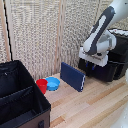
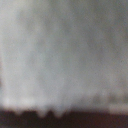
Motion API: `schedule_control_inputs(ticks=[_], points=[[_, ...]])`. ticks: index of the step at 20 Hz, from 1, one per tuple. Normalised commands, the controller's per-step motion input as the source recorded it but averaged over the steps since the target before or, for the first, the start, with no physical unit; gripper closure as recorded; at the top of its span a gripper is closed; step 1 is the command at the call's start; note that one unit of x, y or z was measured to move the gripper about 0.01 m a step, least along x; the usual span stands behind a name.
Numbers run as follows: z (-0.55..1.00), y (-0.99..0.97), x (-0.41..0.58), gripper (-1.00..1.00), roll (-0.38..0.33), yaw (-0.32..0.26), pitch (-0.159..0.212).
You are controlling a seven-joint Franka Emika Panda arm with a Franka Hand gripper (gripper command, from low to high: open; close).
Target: Please move the gripper into proximity with the fryer handle. Once close enough, gingerly grasp the handle and gently tug the fryer basket open in your direction.
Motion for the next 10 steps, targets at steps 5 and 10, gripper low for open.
schedule_control_inputs(ticks=[5,10], points=[[-0.19,0.61,0.305,1.0,-0.051,-0.158,-0.043],[-0.13,0.32,0.145,-1.0,-0.022,-0.085,0.008]])
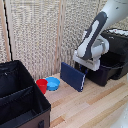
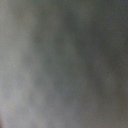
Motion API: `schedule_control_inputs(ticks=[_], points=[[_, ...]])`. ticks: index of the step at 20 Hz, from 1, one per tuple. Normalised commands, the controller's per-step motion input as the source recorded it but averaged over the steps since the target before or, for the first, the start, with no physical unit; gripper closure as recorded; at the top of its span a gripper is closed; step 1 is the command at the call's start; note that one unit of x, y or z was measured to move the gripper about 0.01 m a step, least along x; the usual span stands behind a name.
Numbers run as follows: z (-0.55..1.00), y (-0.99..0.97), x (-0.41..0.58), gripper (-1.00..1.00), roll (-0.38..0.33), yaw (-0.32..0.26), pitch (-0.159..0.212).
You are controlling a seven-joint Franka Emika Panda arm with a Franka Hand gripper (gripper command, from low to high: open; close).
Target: Please move the gripper into proximity with the fryer handle. Once close enough, gingerly grasp the handle and gently tug the fryer basket open in your direction.
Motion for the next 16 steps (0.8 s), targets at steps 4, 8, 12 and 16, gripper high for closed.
schedule_control_inputs(ticks=[4,8,12,16], points=[[0.05,0.03,0.085,-1.0,-0.004,-0.02,0.029],[0.61,-0.05,0.013,-1.0,0.004,-0.052,0.05],[0.92,0.03,0.015,-1.0,0.051,-0.002,0.09],[0.92,0.13,0.106,-1.0,0.009,-0.007,0.04]])
